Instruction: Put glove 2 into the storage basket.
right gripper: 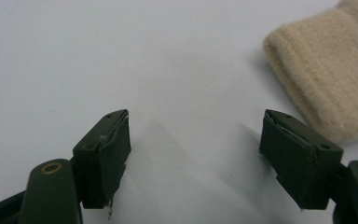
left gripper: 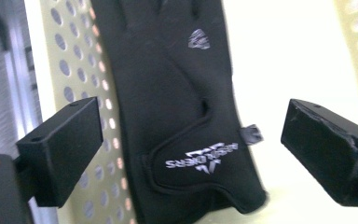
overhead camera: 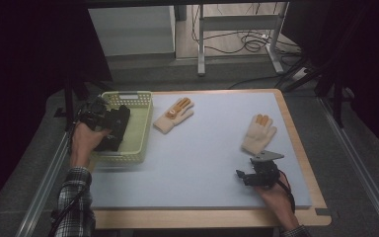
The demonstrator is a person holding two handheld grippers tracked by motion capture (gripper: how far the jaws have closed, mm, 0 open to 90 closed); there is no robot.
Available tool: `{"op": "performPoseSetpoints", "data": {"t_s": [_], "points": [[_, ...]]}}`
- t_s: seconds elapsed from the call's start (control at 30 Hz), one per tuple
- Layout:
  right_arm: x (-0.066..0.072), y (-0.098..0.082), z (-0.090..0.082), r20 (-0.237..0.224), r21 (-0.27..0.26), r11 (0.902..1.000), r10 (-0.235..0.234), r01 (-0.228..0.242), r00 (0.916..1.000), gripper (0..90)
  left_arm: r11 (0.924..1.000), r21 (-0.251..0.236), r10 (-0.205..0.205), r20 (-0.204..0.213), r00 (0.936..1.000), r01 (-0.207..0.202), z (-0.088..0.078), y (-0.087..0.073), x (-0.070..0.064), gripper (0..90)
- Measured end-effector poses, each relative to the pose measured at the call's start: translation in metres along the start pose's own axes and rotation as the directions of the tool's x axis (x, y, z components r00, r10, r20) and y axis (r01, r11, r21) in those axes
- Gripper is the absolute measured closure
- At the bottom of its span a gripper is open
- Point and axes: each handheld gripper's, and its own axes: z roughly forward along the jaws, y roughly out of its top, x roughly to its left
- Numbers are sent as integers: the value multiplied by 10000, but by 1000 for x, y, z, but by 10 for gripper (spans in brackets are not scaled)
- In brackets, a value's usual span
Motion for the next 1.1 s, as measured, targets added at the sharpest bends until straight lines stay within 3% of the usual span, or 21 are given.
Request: {"op": "performPoseSetpoints", "data": {"t_s": [0.03, 0.13, 0.2, 0.37, 0.5, 0.57, 0.6, 0.67, 0.8, 0.93, 1.03, 1.07, 1.1], "points": [[0, 0, 0, 0, 0, 10000, 0, 0, 10000, 241, 10000, 0, 0, 0, 10000, 0, 0, 0, 0, 49], [0, 0, 0, 4, 0, 10000, -1, 1, 10000, 241, 9937, -1109, 262, 632, 9977, -191, -11, -9, -5, 41], [0, 0, 0, 5, -1, 10000, -4, 4, 10000, 241, 9893, -1424, 423, 768, 9961, -310, -15, -12, -9, 33], [0, 0, 0, 6, -3, 10000, 0, 0, 10000, 240, 9705, -2219, 1224, 1163, 9856, -943, -27, -24, -30, 22], [0, 0, 0, 14, 23, 10000, -17, 17, 10000, 240, 9450, -2813, 2058, 1149, 9718, -1668, -38, -36, -53, 20], [0, 0, 0, 14, 26, 10000, -3, 3, 10000, 240, 9300, -3168, 2368, 1283, 9630, -1865, -43, -43, -65, 20], [0, 0, 0, 14, 24, 10000, -4, 4, 10000, 239, 9177, -3397, 2649, 1363, 9546, -2062, -47, -48, -73, 20], [0, 0, 0, 23, 23, 10000, -11, 11, 10000, 239, 9051, -3606, 2919, 1424, 9458, -2251, -49, -54, -82, 20], [0, 0, 0, 25, 29, 10000, 2, -2, 10000, 239, 8724, -4119, 3532, 1596, 9218, -2630, -54, -70, -107, 20], [0, 0, 0, 27, 29, 10000, 6, -6, 10000, 239, 8479, -4432, 4000, 1746, 8998, -2909, -53, -86, -129, 22], [0, 0, 0, 29, 29, 10000, 1, -1, 10000, 238, 8250, -4779, 4357, 1977, 8781, -3017, -48, -100, -149, 36], [0, 0, 0, 30, 29, 10000, -1, 1, 10000, 238, 8188, -4851, 4484, 2067, 8696, -3069, -45, -104, -154, 39], [0, 0, 0, 32, 28, 10000, 0, 0, 10000, 238, 8147, -4893, 4560, 2092, 8651, -3111, -43, -108, -158, 39]]}}
